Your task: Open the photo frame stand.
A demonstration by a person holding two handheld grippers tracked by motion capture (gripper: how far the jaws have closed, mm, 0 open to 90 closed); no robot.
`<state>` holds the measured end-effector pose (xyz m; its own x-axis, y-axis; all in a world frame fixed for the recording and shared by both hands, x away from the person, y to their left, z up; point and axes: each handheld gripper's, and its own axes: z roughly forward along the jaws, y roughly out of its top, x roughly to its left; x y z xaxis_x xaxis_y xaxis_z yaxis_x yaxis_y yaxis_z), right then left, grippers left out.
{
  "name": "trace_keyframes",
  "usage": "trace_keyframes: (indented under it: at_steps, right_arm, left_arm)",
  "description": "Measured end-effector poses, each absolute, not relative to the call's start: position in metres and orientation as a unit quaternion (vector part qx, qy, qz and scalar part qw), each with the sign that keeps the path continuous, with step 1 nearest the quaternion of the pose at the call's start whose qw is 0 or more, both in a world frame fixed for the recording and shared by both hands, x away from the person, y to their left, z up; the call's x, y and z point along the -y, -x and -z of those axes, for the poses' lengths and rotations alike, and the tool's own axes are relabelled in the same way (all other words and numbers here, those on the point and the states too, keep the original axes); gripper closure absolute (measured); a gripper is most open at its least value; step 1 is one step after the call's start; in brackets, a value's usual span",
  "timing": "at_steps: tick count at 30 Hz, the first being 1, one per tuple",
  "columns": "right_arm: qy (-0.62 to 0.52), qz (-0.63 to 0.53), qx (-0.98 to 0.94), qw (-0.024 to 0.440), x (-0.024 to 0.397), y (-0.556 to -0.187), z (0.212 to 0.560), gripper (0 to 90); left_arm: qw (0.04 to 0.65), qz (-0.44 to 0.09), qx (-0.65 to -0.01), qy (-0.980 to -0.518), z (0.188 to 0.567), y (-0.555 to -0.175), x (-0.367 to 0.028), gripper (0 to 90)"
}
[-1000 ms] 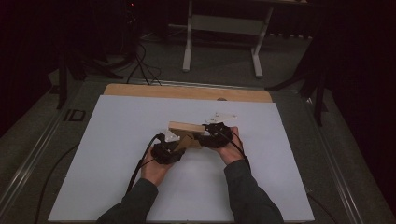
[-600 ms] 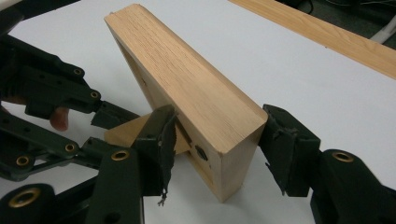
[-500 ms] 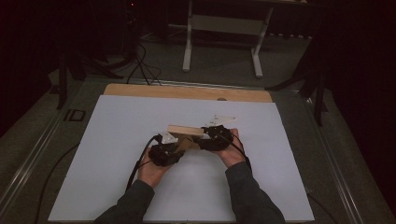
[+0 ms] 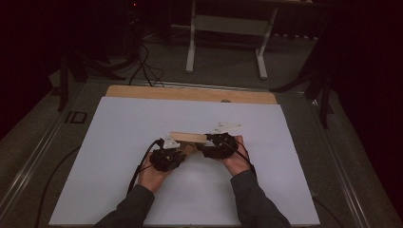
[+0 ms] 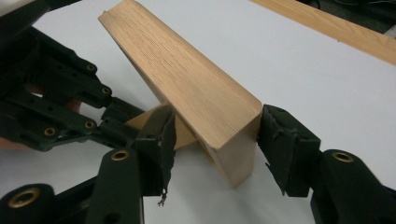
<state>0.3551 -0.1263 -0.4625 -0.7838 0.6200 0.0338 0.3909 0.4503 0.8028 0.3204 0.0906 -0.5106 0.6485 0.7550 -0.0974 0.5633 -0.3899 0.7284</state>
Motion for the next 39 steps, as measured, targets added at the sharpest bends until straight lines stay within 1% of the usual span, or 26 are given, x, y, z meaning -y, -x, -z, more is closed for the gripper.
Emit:
trace_keyframes:
  at_steps: [11, 17, 23, 25, 31, 39]
  right_arm:
    - [-0.288, -0.423, -0.849, 0.134, 0.126, -0.343, 0.464, 45.0]
    - [-0.286, -0.425, -0.85, 0.127, 0.126, -0.34, 0.466, 43.9]
    - [-0.287, -0.426, -0.849, 0.125, 0.127, -0.34, 0.467, 44.0]
    - [-0.286, -0.425, -0.85, 0.126, 0.127, -0.34, 0.468, 43.3]
    - [-0.29, -0.425, -0.848, 0.127, 0.129, -0.337, 0.471, 41.3]
    - [-0.293, -0.422, -0.847, 0.138, 0.131, -0.331, 0.476, 39.6]
  left_arm:
    - [0.371, -0.127, -0.396, -0.83, 0.515, -0.316, -0.09, 76.8]
    - [0.373, -0.124, -0.396, -0.83, 0.517, -0.314, -0.092, 70.9]
    - [0.366, -0.133, -0.397, -0.831, 0.516, -0.312, -0.094, 61.3]
    - [0.367, -0.134, -0.398, -0.83, 0.516, -0.31, -0.096, 59.3]
    - [0.369, -0.132, -0.402, -0.827, 0.516, -0.307, -0.101, 55.3]
    - [0.37, -0.135, -0.399, -0.828, 0.515, -0.304, -0.105, 53.7]
